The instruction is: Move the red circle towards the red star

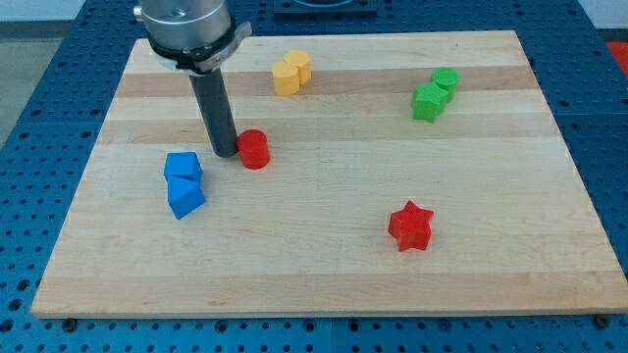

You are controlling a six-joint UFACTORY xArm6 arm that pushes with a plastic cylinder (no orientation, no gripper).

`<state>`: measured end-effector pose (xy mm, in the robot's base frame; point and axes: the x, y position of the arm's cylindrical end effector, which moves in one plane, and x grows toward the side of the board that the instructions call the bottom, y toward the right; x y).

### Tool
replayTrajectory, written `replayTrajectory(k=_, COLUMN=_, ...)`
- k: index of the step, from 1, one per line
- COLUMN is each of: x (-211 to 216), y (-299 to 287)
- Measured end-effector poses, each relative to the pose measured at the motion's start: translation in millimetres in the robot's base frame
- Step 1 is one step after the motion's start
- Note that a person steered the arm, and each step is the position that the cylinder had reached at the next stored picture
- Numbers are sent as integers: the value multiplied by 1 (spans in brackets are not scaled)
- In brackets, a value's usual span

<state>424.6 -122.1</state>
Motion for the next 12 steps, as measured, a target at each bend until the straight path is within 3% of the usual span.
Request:
replayTrajectory(k=4, x=0, y=82)
replayTrajectory(k=12, x=8, y=124)
